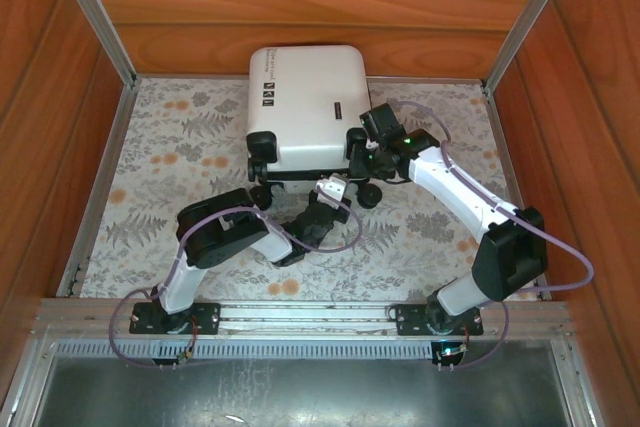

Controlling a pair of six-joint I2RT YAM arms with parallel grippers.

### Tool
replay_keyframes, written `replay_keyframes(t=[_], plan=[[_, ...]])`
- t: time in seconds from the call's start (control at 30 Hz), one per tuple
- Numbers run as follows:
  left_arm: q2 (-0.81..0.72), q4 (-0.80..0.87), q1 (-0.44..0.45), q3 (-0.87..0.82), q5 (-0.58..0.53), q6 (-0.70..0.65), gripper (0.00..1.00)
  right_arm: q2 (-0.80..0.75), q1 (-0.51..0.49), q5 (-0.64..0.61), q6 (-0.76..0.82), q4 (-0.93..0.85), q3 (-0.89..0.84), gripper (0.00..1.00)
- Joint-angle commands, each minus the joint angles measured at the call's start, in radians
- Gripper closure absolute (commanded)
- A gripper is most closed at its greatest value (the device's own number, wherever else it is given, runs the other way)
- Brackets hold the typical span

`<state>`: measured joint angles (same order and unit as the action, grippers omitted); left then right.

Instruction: Pack the luggage

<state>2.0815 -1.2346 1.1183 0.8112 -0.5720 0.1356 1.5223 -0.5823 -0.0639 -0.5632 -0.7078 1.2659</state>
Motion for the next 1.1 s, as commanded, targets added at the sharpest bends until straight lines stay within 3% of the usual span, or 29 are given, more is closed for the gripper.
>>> replay_keyframes(t=[0.0,0.03,0.07,0.13,0.17,0.2,0.33,0.43,0.5,0.57,0.67,0.77,0.87,1.07], plan=[[0.025,-0.043,0.043,0.078,0.25,-0.016,0.91,0.04,-0.129,0.254,0.009,0.164,0.0,0.95],[0.021,-0.042,0.043,0.075,0.246,-0.024,0.68,0.034,-0.129,0.24,0.012,0.151,0.0,0.9],[0.012,-0.042,0.043,0.067,0.234,-0.03,0.51,0.024,-0.129,0.217,0.018,0.134,-0.002,0.83],[-0.012,-0.043,0.043,0.041,0.21,-0.059,0.38,0.0,-0.13,0.156,0.028,0.091,0.0,0.66],[-0.032,-0.043,0.043,0.023,0.189,-0.077,0.11,-0.015,-0.128,0.111,0.036,0.065,0.001,0.54],[-0.053,-0.043,0.043,0.003,0.171,-0.091,0.0,-0.028,-0.128,0.077,0.048,0.041,0.004,0.47],[-0.184,-0.034,0.045,-0.106,0.079,-0.121,0.0,-0.092,-0.123,-0.074,0.092,-0.07,0.022,0.34],[-0.344,0.09,0.047,-0.179,0.063,-0.129,0.0,-0.162,-0.108,-0.147,0.108,-0.105,0.01,0.31],[-0.486,0.331,0.051,-0.175,0.059,-0.124,0.0,-0.216,-0.086,-0.178,0.112,-0.107,-0.016,0.3],[-0.63,0.73,0.049,-0.095,0.009,-0.07,0.0,-0.285,-0.051,-0.205,0.118,-0.094,-0.056,0.3],[-0.735,1.036,0.04,-0.003,-0.04,-0.06,0.0,-0.398,0.017,-0.232,0.132,-0.051,-0.142,0.29],[-0.771,1.317,0.016,0.126,-0.052,0.031,0.0,-0.518,0.098,-0.235,0.155,0.032,-0.252,0.28],[-0.735,1.551,-0.042,0.282,0.042,0.192,0.03,-0.62,0.147,-0.25,0.178,0.115,-0.367,0.25],[-0.626,1.731,-0.046,0.502,0.093,0.383,0.06,-0.701,0.158,-0.221,0.174,0.253,-0.554,0.25]])
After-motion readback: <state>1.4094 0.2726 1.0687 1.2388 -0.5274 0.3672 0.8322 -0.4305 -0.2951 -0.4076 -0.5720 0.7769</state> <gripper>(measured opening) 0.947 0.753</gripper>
